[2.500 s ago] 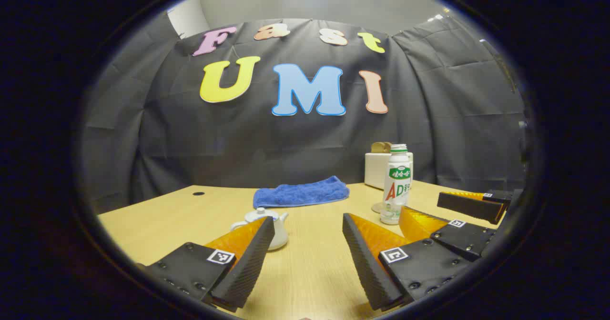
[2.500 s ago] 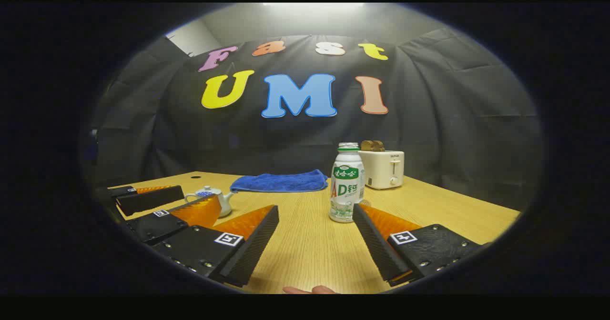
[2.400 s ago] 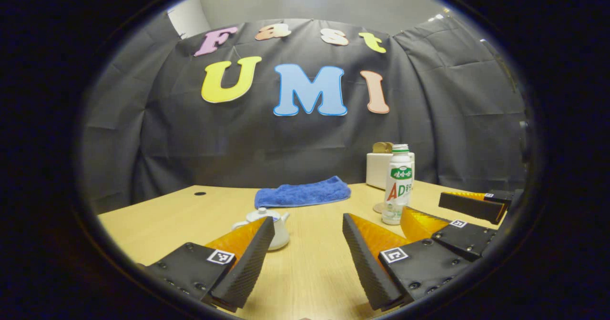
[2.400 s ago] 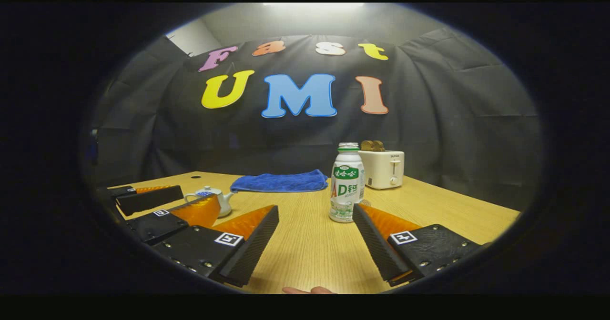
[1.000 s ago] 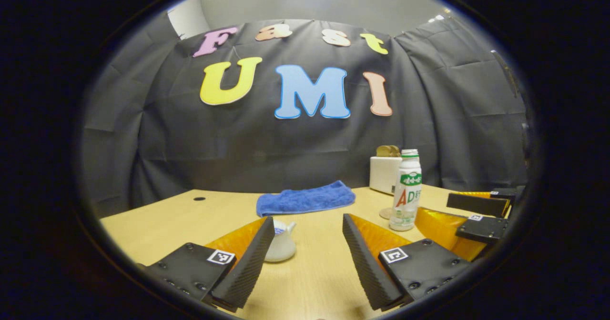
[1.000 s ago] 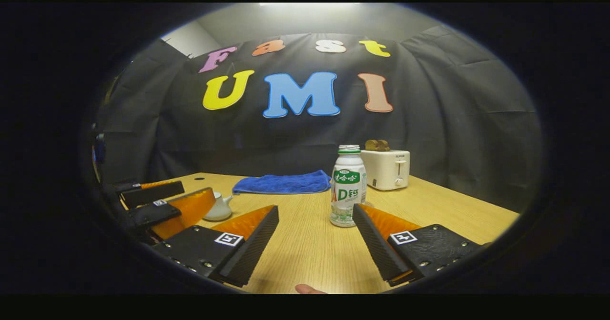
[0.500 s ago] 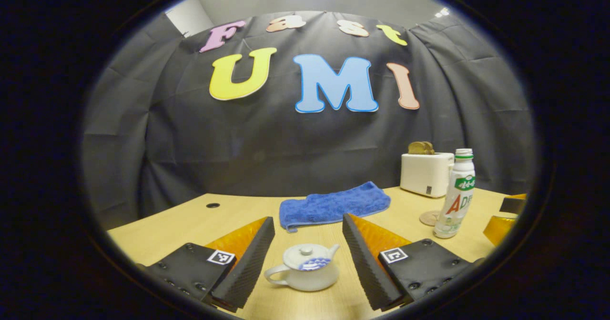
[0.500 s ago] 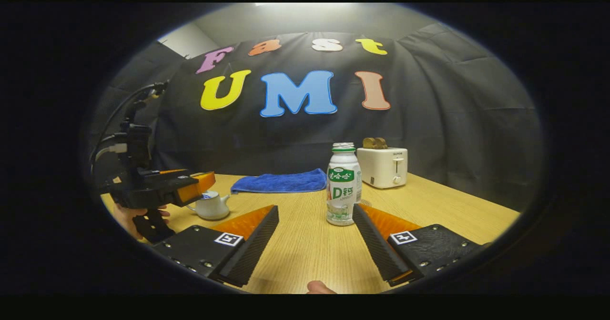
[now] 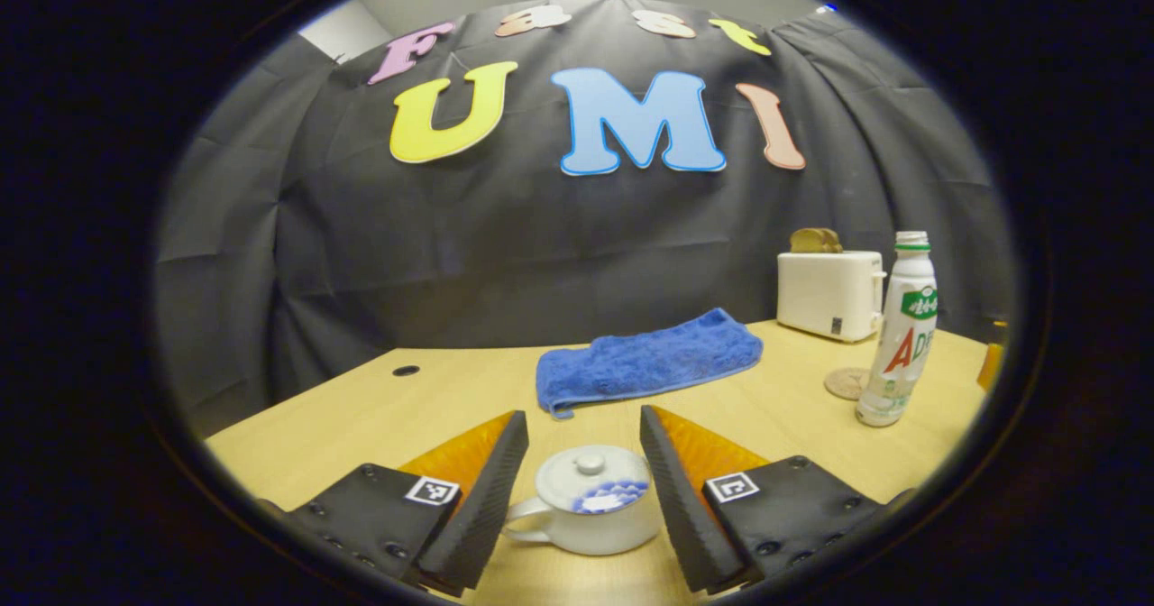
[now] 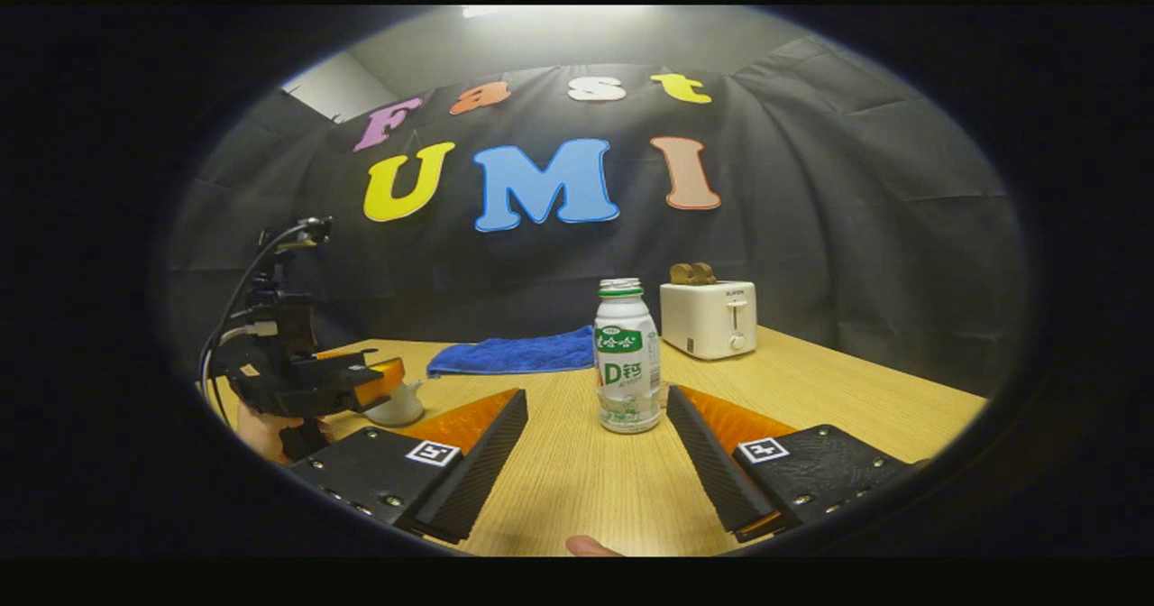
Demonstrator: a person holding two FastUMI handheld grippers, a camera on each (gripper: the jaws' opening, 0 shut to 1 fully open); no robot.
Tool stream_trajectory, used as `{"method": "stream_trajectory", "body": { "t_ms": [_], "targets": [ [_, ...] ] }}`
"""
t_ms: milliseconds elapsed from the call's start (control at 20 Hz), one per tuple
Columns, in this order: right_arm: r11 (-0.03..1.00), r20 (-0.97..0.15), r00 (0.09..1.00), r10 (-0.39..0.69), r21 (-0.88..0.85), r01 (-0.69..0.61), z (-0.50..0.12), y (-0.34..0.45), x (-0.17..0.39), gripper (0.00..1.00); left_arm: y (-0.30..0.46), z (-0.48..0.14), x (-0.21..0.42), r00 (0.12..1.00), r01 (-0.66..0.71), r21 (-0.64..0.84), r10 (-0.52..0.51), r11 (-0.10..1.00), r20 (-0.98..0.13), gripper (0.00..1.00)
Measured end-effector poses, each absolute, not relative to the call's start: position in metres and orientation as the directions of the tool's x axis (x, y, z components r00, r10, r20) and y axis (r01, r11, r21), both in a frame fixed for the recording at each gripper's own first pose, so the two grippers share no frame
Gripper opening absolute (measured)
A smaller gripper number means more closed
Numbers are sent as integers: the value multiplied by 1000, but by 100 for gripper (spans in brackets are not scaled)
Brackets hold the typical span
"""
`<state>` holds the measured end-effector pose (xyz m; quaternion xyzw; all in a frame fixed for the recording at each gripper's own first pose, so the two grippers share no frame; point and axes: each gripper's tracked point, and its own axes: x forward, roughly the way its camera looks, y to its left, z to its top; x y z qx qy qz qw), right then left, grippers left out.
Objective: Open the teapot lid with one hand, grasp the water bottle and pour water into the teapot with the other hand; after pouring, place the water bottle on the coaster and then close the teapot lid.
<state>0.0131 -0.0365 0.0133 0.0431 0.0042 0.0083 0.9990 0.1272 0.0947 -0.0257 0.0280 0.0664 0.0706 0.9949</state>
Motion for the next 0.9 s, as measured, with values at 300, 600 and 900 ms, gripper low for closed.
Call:
{"method": "stream_trajectory", "body": {
  "t_ms": [300, 600, 900],
  "targets": [
    [997, 3, 1000, 23, 72, -23, 20, -37, 14, 96, 89, -31, 138, 982, -63, 52, 72, 997, -174, 52],
    [998, -15, 1000, 17, 61, -16, 16, -46, 26, 96, 94, -25, 139, 988, -41, 43, 47, 998, -149, 19],
    [999, -32, 999, 16, 42, -15, 11, -52, 43, 96, 84, 19, 115, 1000, -14, 25, 15, 1000, -14, 18]
  ]
}}
